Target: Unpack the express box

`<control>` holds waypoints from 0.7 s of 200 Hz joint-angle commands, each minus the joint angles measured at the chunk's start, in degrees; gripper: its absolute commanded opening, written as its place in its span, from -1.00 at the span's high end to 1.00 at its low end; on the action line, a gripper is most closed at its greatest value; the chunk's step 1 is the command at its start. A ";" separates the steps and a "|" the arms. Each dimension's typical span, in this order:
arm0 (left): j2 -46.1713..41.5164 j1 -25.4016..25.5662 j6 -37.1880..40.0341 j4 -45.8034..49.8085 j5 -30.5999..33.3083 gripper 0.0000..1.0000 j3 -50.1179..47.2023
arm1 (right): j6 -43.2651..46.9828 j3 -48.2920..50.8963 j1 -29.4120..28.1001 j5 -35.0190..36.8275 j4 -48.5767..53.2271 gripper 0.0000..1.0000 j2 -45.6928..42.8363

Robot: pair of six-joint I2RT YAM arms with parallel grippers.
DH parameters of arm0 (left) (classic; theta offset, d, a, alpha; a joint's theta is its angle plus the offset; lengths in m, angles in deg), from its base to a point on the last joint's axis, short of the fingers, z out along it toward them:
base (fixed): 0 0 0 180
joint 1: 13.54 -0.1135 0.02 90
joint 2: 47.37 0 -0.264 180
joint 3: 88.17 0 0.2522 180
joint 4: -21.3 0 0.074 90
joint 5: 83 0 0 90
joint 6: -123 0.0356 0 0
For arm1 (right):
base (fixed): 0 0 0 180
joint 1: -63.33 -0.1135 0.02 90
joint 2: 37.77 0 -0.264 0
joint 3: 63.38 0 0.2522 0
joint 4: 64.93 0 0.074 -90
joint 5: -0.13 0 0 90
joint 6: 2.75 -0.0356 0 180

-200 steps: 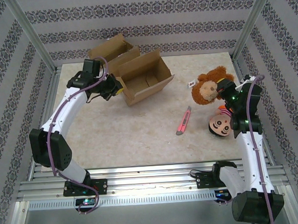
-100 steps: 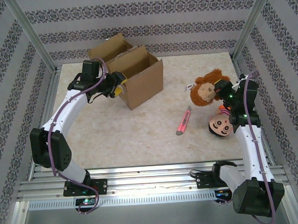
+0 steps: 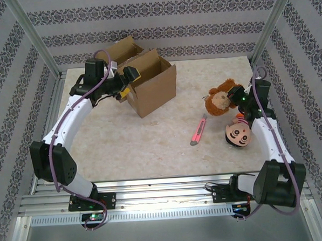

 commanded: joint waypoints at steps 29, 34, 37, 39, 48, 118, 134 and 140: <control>-7.17 -0.69 15.34 1.43 3.90 -0.99 -1.64 | 2.79 -5.27 0.48 5.63 -4.63 1.00 9.73; -7.65 -0.72 16.01 1.57 4.00 -0.99 -1.97 | 2.92 -5.74 0.49 5.93 -4.79 1.00 10.91; -7.92 -0.71 16.34 1.66 3.95 -0.99 -2.20 | 2.97 -6.03 0.52 5.97 -4.92 1.00 11.61; -8.07 -0.68 16.55 1.67 3.92 -0.99 -2.37 | 3.00 -6.14 0.53 6.13 -5.03 1.00 12.02; -8.95 -0.67 17.30 1.61 3.38 -0.99 -3.02 | 3.14 -7.14 0.49 6.47 -5.26 1.00 14.20; -19.16 -0.67 25.61 4.09 9.44 -0.99 -7.66 | 2.73 -9.95 0.48 10.02 -8.19 1.00 26.38; -20.44 -0.72 27.52 6.06 11.24 -0.99 -7.72 | 2.18 -10.10 0.51 10.44 -8.66 0.97 28.17; -20.71 -0.72 28.28 6.91 11.88 -0.99 -7.67 | 2.05 -10.18 0.46 10.42 -8.82 0.93 28.64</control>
